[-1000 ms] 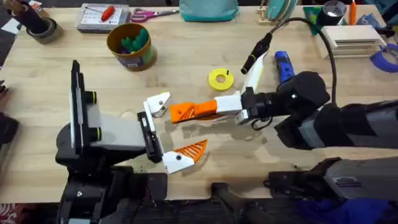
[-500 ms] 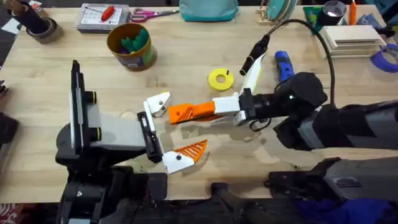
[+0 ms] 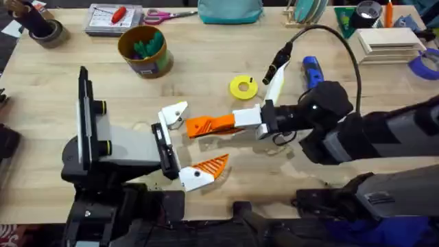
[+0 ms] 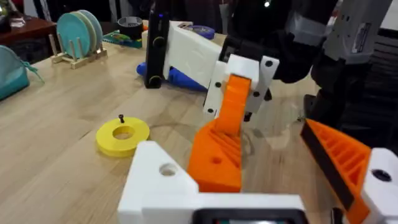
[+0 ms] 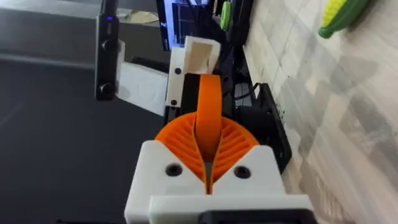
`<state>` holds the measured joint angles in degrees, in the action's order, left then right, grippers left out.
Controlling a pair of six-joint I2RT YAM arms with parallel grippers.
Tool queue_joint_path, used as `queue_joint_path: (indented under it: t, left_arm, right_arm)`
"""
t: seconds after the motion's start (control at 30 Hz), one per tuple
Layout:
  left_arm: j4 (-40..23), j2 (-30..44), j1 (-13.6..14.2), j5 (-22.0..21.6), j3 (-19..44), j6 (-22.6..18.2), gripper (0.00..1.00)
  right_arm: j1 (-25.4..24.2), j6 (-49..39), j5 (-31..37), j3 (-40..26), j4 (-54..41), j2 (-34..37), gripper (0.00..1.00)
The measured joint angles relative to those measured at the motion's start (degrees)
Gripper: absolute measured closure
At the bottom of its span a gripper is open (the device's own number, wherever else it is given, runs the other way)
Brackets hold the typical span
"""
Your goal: Pick up the gripper from the table and insert it into the empty holder that is missing its gripper. Then pick up a screw, insert it into the mounting hole, and use the screwdriver to tighten it. Finally, clean up the table by picking up the vegetable and placing it into the bucket.
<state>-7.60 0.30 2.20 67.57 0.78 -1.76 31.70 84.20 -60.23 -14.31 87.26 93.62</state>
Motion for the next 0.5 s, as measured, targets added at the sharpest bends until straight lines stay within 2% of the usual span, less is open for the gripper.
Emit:
queue_joint_path:
  t: [0.5]
  left_arm:
    - [0.0, 0.0, 0.0, 0.0, 0.0, 0.0, 0.015]
  right_arm:
    - [1.2, -1.5, 0.0, -0.6, 0.6, 0.0, 0.993]
